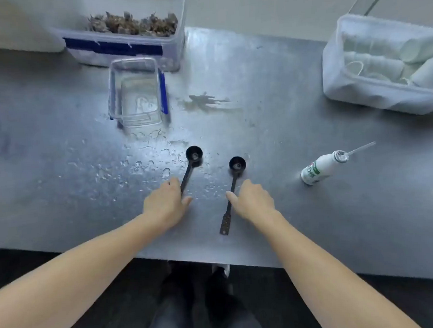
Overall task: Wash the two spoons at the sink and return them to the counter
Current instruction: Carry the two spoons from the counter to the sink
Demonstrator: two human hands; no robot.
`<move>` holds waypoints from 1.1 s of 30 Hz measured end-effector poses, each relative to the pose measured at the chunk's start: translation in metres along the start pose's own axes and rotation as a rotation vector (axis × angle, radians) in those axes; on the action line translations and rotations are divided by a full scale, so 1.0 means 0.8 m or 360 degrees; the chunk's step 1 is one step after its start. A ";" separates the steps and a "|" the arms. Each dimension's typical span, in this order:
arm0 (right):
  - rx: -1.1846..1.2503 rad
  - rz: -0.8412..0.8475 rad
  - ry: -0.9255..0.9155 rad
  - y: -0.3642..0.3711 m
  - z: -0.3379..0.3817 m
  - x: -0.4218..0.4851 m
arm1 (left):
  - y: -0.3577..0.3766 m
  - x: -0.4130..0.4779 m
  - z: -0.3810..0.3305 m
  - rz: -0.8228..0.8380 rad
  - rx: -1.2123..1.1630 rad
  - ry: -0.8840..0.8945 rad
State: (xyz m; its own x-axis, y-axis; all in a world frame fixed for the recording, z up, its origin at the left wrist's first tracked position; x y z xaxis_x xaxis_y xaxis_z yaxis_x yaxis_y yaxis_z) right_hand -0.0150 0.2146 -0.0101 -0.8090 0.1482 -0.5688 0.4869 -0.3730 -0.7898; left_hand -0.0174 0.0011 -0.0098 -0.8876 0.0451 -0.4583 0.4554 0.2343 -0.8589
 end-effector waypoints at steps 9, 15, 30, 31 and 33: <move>0.0530 -0.0155 0.0303 0.040 0.019 0.014 | 0.005 0.057 0.031 -0.0211 -0.0384 0.0091; 0.0801 -0.0074 0.0346 0.041 0.023 0.012 | -0.004 0.080 0.045 0.0102 -0.0808 -0.0207; 0.0415 0.0095 -0.0166 0.032 0.023 -0.050 | 0.018 -0.071 0.078 0.0590 -0.1802 -0.0519; 0.0386 0.0105 -0.0223 0.034 0.026 -0.056 | 0.023 -0.090 0.079 0.0552 -0.1833 -0.0550; 0.0343 0.0141 -0.0367 0.039 0.036 -0.068 | 0.030 -0.129 0.082 0.0433 -0.1888 -0.0629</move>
State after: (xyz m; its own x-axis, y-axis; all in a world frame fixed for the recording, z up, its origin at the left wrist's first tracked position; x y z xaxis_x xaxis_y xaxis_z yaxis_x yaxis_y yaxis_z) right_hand 0.0343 0.1685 0.0028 -0.8320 -0.0959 -0.5465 0.4978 -0.5639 -0.6589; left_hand 0.0899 -0.0613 0.0022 -0.6024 -0.0144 -0.7981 0.0975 0.9910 -0.0914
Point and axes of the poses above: each hand's wrist, its own x-axis towards the middle knuckle, its own y-axis out of the palm, z = x × y, the point moved 2 cm from there along x, towards the middle knuckle, and after that the axes turned 2 degrees about -z, right-handed, at the moved point
